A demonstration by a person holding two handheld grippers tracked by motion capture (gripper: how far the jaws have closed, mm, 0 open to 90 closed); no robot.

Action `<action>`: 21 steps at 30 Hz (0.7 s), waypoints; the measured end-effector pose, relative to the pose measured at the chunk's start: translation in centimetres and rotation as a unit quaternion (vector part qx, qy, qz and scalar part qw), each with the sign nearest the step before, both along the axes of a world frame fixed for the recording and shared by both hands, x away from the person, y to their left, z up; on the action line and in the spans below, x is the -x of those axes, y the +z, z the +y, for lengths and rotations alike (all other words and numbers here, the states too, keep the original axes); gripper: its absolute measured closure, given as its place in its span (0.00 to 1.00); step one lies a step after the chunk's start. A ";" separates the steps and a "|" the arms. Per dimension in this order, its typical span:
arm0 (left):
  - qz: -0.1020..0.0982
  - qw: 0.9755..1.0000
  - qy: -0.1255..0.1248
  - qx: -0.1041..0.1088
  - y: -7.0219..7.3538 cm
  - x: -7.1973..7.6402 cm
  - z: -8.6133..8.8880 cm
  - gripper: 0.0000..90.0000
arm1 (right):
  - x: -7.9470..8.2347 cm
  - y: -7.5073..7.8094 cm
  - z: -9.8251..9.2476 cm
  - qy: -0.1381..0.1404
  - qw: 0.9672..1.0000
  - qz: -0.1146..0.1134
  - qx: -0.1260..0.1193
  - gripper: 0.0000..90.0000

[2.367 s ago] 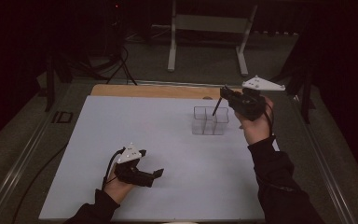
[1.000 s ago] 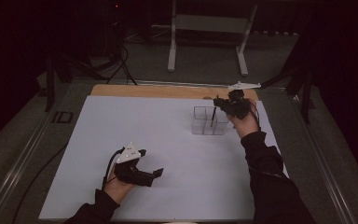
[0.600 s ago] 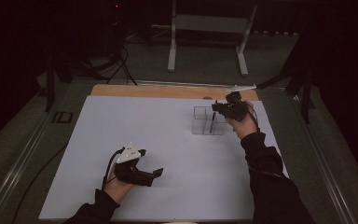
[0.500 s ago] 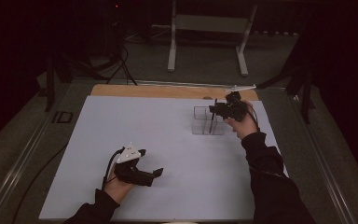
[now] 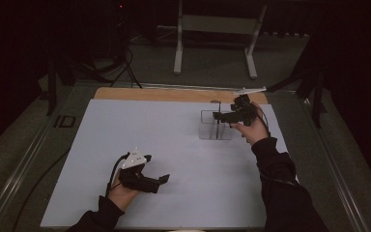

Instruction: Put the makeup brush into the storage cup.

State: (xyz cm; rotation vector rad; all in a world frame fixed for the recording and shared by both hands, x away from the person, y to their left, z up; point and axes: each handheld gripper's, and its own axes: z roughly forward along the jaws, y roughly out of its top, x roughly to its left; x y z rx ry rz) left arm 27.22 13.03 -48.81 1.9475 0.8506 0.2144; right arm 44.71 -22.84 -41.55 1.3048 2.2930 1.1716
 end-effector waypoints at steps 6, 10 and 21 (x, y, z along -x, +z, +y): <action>-0.004 1.000 -0.001 -0.001 0.2 0.1 -0.1 0.03 | 0.8 0.4 0.0 0.029 1.000 0.002 -0.011 0.11; -0.009 1.000 -0.005 0.000 0.8 0.3 0.0 0.03 | 1.4 0.5 -0.2 0.046 0.999 -0.004 -0.017 0.11; -0.040 0.999 -0.024 0.009 1.5 0.2 0.6 0.03 | 3.1 -0.1 -0.3 0.054 0.998 -0.019 -0.018 0.16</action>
